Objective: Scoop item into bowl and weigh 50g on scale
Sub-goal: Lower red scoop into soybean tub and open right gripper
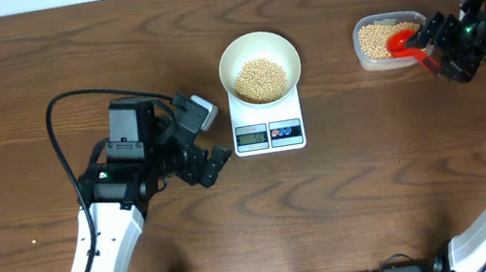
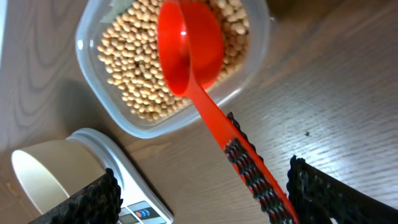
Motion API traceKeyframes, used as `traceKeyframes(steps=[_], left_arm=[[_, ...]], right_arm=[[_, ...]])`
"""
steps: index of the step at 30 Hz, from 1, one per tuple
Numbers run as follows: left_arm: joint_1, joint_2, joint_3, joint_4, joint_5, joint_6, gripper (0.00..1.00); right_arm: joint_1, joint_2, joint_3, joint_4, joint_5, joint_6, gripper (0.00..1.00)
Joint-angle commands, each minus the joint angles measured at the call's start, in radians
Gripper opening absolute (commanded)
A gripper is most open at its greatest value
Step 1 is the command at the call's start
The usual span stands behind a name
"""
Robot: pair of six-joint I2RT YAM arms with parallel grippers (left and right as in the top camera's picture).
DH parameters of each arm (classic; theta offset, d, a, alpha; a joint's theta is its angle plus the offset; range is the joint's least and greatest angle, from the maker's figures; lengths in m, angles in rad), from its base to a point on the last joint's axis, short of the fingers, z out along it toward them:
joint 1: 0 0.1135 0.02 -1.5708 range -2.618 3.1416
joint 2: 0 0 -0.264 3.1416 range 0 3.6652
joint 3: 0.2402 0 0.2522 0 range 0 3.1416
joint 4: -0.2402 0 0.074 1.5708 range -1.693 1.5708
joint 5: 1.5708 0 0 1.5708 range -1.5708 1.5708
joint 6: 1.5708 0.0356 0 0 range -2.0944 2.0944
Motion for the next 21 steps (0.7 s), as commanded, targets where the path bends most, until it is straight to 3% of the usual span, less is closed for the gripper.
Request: traceKeyframes(steps=[1,10,21], left_arm=[[-0.003,0.003,-0.004,-0.001,-0.006,0.009,0.93],[-0.003,0.003,-0.004,-0.001,-0.006,0.009,0.93],[-0.003,0.003,-0.004,-0.001,-0.006,0.009,0.93]], right_arm=[[-0.007,0.0,-0.006,-0.016,0.026,-0.038,0.85],[-0.039,-0.008,0.027,-0.131,0.131,-0.117,0.99],[-0.067,-0.147,0.178,-0.258,0.17,-0.282,0.99]])
